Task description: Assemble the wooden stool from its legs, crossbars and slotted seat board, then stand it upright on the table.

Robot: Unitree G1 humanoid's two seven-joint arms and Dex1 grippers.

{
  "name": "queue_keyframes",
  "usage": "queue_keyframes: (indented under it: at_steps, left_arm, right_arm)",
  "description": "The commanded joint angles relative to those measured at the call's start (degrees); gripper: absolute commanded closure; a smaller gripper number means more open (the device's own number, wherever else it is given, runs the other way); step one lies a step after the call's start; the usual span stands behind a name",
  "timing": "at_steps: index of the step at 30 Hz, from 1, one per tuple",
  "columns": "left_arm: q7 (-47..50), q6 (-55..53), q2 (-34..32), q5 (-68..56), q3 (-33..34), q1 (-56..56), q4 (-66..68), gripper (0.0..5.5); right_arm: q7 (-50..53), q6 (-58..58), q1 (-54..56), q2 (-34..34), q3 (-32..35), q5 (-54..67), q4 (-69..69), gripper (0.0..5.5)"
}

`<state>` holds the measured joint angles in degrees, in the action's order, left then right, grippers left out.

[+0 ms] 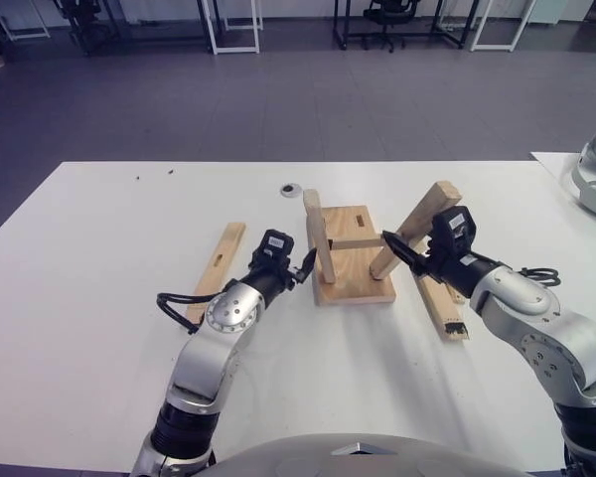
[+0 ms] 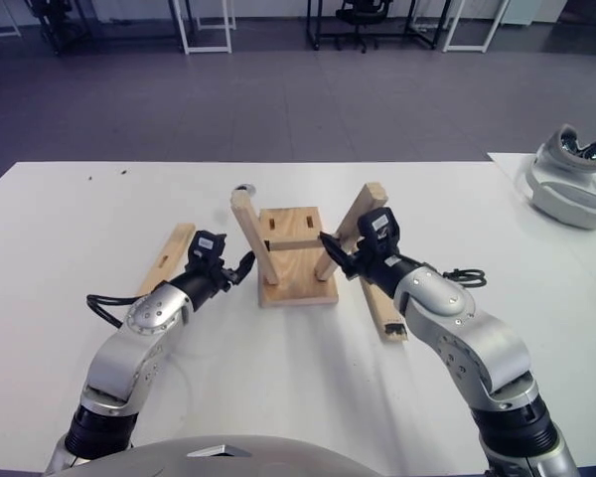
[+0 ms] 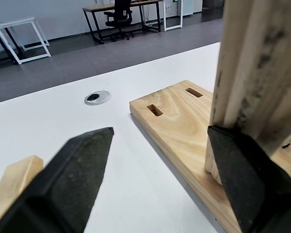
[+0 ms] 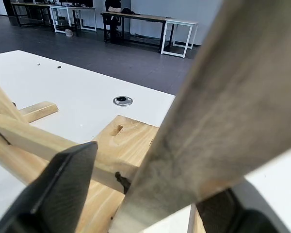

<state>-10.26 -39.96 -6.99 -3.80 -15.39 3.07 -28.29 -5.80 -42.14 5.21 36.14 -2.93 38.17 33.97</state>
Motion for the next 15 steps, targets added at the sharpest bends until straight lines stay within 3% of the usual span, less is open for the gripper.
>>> queue_keyframes:
  at_steps: [1, 4, 8, 12, 15]
  left_arm:
    - [-1.62, 0.36, 3.82, -2.58, -3.14, 5.90, -5.12, 1.90]
    - [-1.57, -0.77, 2.48, -2.69, -1.95, 5.96, -6.45, 1.90]
    - [-3.21, -1.42, -2.69, -3.19, 3.93, 1.51, -7.56, 1.90]
    - [-8.35, 1.66, -11.26, -4.49, 14.87, -5.78, -3.57, 1.90]
    - [-10.49, 3.85, -13.41, -5.49, 17.40, -6.95, -1.49, 1.90]
  right_arm:
    - [-7.51, -4.89, 3.38, -4.24, -8.84, 3.34, 0.01, 2.36]
    - [-6.81, -6.54, 2.86, -5.24, -8.24, 3.10, -0.76, 2.36]
    - [-9.69, -4.02, -0.34, -2.18, -1.64, 2.70, -1.01, 2.36]
    - [-28.23, 6.20, -8.05, 7.80, 8.04, 1.06, -1.82, 2.36]
    - [-42.22, 9.97, -14.37, 12.10, 12.94, 3.69, -2.06, 2.36]
